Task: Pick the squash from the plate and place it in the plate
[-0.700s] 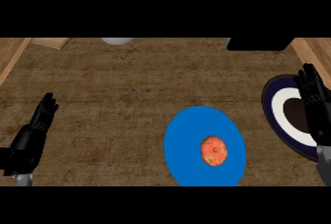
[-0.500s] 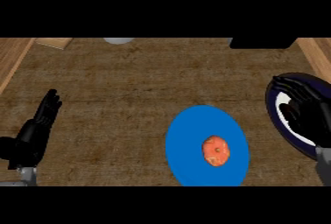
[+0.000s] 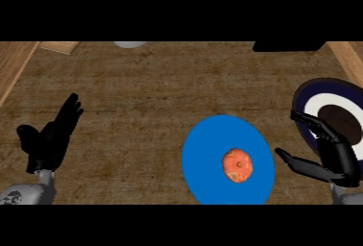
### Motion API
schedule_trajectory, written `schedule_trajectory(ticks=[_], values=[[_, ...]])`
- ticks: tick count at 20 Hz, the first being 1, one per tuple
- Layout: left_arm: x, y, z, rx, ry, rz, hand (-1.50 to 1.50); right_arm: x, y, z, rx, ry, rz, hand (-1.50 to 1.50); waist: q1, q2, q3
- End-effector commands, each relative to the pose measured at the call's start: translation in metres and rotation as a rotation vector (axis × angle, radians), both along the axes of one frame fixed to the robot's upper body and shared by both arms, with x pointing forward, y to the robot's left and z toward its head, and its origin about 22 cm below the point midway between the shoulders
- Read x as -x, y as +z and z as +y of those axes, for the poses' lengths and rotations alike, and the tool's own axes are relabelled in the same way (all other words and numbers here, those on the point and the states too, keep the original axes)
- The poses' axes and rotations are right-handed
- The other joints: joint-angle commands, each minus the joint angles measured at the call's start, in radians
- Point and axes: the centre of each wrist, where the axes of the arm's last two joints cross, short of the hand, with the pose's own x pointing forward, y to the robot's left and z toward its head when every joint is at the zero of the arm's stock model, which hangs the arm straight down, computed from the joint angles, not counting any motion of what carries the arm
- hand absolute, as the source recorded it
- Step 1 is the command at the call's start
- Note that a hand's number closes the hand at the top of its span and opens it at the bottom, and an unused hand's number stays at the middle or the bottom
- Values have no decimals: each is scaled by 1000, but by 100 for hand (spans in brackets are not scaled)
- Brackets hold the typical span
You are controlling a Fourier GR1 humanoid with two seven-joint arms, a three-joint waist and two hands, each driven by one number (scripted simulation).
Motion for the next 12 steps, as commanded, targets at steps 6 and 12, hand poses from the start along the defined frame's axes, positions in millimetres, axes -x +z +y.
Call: schedule_trajectory(ticks=[6, 12], values=[[-2, -4, -9, 10, -16, 34, 0, 34, -52, -5, 282, 141, 39, -150, 18, -3, 1], [-11, 8, -19, 27, -8, 29, 0, 36, 8, 6, 389, 161, 75, -150, 9, -6, 0]])
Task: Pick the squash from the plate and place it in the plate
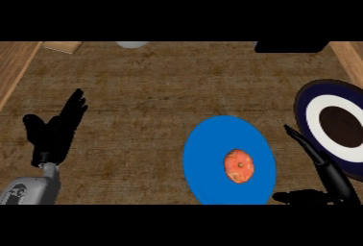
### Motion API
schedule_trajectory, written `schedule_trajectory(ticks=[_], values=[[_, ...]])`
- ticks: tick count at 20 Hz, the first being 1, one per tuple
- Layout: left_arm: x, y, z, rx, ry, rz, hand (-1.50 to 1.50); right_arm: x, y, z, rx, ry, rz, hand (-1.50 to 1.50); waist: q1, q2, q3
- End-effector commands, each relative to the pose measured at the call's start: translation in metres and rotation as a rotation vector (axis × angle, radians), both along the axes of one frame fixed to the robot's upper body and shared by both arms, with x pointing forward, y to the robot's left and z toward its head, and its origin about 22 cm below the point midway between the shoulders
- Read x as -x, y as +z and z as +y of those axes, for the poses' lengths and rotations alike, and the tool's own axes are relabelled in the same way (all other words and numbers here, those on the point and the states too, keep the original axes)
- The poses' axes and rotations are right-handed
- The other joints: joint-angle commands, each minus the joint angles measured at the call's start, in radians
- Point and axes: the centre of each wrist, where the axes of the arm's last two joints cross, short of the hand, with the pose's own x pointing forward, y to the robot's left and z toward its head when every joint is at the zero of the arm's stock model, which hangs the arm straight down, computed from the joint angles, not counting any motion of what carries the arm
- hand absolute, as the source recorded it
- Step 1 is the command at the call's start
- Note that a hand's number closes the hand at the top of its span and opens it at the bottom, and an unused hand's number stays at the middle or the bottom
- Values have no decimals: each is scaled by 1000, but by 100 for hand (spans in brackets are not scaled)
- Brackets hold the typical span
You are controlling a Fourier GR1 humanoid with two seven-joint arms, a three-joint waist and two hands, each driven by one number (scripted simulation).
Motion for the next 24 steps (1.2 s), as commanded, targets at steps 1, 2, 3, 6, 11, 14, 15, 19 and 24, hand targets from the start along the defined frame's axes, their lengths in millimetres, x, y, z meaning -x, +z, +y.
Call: schedule_trajectory(ticks=[1, 2, 3, 6, 11, 14, 15, 19, 24], values=[[-11, 1, -2, -9, 4, -11, 0, -3, 18, 14, 102, 11, 27, -150, 0, 0, 0], [-2, -6, -2, 1, 0, 13, 0, 11, 24, 8, 112, 41, 34, -150, -2, -1, 0], [-6, -5, -4, 6, 3, -5, 0, 12, 18, 24, 123, 29, 49, -150, -1, 0, 0], [-4, 13, 0, -7, -10, -6, 0, -3, 42, 25, 199, 52, 148, -150, 6, -1, 0], [-19, 5, 7, 11, -17, 1, 0, -2, 40, 40, 353, 69, 177, -150, 1, 1, 0], [-3, 0, -7, 0, -18, -5, 0, -15, 40, 53, 448, 42, 189, -150, 9, 0, 0], [-5, 6, 10, 3, -6, -3, 0, 5, 43, 42, 471, 41, 199, -150, 2, -1, 0], [-6, -18, -3, 6, -15, 19, 0, -1, 36, 71, 548, 57, 262, -150, 2, 1, 0], [9, -7, 0, -22, 0, -6, 0, -6, 26, 82, 588, 72, 313, -150, 6, 0, 0]])
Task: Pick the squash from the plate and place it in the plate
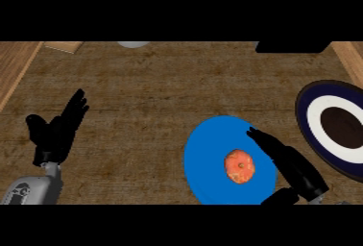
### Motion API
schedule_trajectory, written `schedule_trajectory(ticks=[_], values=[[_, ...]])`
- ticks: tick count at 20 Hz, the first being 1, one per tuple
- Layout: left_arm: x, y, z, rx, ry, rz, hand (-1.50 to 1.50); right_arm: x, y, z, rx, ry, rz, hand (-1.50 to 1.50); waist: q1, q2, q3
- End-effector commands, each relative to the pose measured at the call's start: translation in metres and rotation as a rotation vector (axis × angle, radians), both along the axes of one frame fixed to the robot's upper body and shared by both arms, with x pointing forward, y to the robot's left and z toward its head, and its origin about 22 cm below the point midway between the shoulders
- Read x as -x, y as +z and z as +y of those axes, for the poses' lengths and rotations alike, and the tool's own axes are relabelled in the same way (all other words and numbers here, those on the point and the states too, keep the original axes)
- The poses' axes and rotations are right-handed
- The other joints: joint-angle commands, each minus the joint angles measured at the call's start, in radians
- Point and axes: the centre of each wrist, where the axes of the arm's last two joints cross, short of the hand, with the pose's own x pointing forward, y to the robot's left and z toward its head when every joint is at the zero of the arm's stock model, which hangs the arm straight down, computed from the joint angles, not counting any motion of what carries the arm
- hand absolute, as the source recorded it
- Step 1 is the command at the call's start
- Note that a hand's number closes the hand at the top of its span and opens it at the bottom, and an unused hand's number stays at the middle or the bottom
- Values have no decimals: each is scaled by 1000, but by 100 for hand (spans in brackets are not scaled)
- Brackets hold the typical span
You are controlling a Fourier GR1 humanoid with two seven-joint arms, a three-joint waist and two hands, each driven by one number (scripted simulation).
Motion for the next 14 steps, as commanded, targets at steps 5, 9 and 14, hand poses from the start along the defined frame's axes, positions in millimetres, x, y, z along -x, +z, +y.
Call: schedule_trajectory(ticks=[5, 9, 14], values=[[-16, 7, 5, -1, -2, -13, 0, -20, 9, 35, 57, 13, 56, -150, -2, 1, 0], [5, -14, -11, -1, -4, 18, 0, -26, -3, 37, 101, -11, 57, -150, 0, 0, 0], [-13, 30, 0, 9, 20, -17, 0, -37, -20, 29, 98, -14, 47, -150, -1, 0, 1]])
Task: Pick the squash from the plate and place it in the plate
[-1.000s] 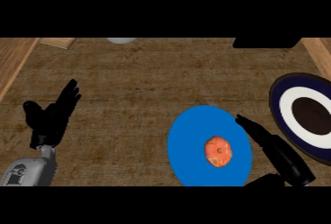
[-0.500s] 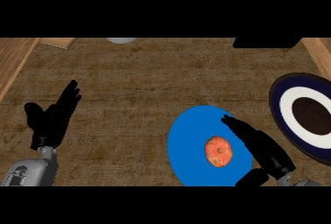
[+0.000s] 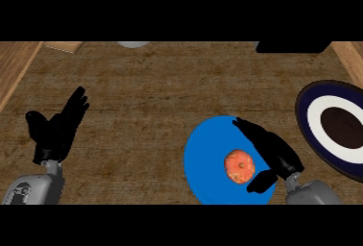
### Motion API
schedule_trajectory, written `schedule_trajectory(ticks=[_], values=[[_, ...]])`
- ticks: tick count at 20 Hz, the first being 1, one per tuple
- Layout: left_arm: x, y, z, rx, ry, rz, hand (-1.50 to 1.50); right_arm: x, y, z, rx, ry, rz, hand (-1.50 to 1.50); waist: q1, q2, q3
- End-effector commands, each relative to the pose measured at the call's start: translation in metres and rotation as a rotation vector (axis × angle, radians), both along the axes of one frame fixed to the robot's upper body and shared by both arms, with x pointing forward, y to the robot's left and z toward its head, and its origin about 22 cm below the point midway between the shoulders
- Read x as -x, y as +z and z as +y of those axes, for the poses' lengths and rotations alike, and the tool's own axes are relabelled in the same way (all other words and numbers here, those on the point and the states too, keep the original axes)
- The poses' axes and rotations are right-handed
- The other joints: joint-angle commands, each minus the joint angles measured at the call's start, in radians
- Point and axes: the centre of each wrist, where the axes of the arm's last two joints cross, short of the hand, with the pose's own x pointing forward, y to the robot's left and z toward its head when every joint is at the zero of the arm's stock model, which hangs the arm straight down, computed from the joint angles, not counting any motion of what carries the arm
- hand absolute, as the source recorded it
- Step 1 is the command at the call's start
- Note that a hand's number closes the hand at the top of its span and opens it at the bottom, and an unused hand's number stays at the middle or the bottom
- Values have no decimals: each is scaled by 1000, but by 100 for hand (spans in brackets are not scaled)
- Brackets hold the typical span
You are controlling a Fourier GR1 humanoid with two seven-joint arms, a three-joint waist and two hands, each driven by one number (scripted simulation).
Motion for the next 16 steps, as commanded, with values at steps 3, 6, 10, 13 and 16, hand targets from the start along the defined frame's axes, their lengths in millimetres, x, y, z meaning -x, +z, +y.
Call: schedule_trajectory(ticks=[3, 6, 10, 13, 16], values=[[-14, -16, -6, 3, -3, 7, 0, 9, -20, 18, 56, 31, 8, -150, -5, 1, 0], [-15, 0, 0, -12, 9, 19, 0, -1, -13, 0, 91, 54, 59, -150, -4, 0, 0], [5, -9, 1, -8, -13, -3, 0, 11, -36, 33, 76, 182, 78, 150, 2, 0, 0], [2, -29, -5, -6, 0, 4, 0, -11, -25, 36, 70, 206, 39, 150, 0, 1, 0], [-7, -13, 6, -4, 1, -6, 0, 0, -40, 24, 43, 189, 26, 150, -3, 1, 0]])
